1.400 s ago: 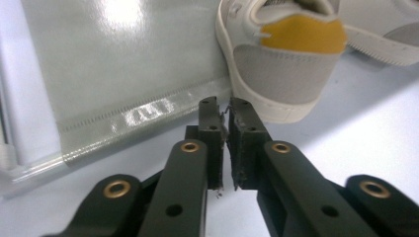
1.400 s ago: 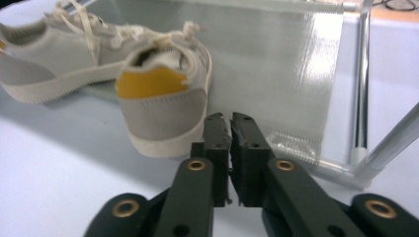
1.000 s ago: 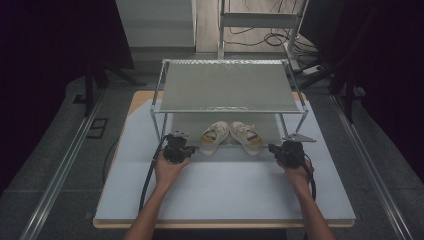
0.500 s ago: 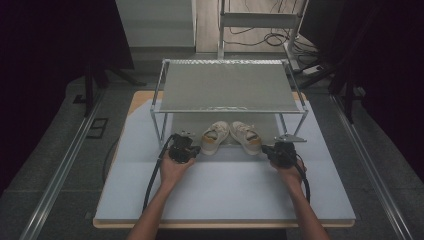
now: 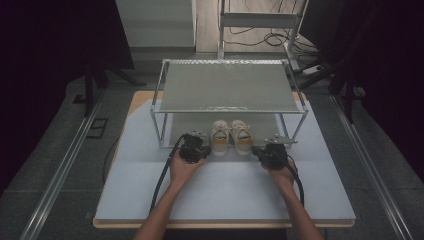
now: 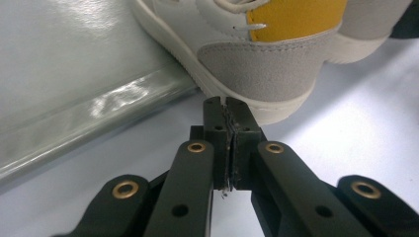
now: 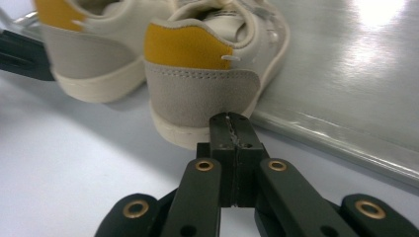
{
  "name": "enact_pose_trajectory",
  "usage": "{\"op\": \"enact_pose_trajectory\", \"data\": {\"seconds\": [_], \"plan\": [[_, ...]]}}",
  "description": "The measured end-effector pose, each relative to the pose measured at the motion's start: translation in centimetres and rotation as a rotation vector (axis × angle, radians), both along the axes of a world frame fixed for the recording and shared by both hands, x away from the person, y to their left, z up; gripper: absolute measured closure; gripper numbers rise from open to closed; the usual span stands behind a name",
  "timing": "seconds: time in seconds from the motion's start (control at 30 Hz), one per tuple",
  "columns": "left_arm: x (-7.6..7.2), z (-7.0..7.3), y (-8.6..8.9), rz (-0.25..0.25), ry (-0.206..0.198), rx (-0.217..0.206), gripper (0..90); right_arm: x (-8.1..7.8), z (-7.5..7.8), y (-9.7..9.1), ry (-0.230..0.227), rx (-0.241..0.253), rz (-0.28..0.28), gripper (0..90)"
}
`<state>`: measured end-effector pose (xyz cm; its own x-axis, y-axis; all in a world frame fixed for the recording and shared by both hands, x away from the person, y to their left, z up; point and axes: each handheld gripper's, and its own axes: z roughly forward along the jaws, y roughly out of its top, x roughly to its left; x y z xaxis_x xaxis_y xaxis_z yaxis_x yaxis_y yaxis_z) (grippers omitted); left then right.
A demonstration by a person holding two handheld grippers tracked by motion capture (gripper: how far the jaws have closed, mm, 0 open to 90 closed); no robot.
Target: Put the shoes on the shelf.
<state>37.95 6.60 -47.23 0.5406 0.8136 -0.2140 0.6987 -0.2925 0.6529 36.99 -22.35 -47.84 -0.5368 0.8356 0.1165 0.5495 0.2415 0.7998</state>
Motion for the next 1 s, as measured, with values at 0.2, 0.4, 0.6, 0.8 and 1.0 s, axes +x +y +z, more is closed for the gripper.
{"op": "enact_pose_trajectory", "data": {"seconds": [0.2, 0.4, 0.6, 0.8, 1.0], "plan": [[0.2, 0.3, -1.0, -0.002, -0.005, -0.012, 87.7, -0.1, -0.1, 1.0, 0.001, 0.015, 0.025, 89.6], [-0.7, 0.8, -0.9, -0.027, -0.028, -0.018, 86.5, -0.4, -0.2, 1.4, -0.005, 0.029, 0.036, 89.5], [-1.5, 1.4, -1.0, -0.046, -0.046, -0.025, 86.3, -1.1, 0.2, 1.9, -0.024, 0.033, 0.058, 89.5], [-1.7, 1.6, -1.6, -0.063, -0.049, -0.027, 86.1, -0.7, 0.2, 3.6, -0.027, 0.024, 0.078, 89.6], [-1.9, 1.5, -2.2, -0.078, -0.048, -0.035, 86.1, -0.4, 0.2, 4.2, -0.028, 0.024, 0.093, 89.6]]}}
